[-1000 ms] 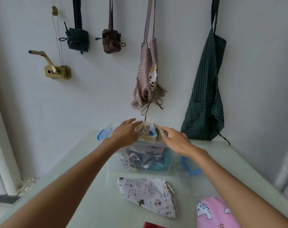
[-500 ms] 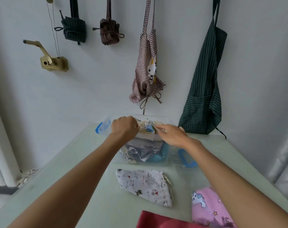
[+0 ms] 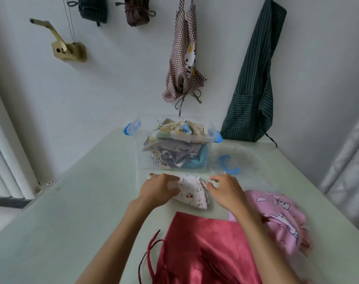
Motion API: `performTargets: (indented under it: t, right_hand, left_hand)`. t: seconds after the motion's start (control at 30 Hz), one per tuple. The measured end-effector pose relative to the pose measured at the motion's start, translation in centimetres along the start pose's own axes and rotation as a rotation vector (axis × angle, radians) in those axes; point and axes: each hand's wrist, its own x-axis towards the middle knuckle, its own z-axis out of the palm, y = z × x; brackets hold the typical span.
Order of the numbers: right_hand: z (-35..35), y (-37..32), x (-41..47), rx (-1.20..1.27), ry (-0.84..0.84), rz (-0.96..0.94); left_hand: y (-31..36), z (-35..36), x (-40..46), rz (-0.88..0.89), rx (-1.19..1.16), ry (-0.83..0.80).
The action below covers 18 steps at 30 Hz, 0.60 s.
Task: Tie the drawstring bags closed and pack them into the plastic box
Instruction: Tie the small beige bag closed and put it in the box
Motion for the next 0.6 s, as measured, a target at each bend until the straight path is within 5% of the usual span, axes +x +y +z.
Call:
performTargets:
  t: [0.17,0.4,0.5,0.6]
  right_hand:
    - [2.6,0.5,-0.5,-0.110,-0.093,0.038]
    - [2.7,0.5,0.6,0.364,-0.100,0.098]
    - [2.5,-0.3,1.0,0.593,-0.148,0.086]
    - [1.7,-1.5,0.8,0.728,-0.133,-0.020]
  left_hand:
    - [-0.7,0.9,0.5,0.020,0.089,0.060]
    - [-0.1,-0.1,1.7,0.036,0.131,0.002]
    - [1.0,-0.6,1.3,0.061,-0.101,0.110]
    - [1.9,-0.7,1.0,0.017,-0.424,-0.067]
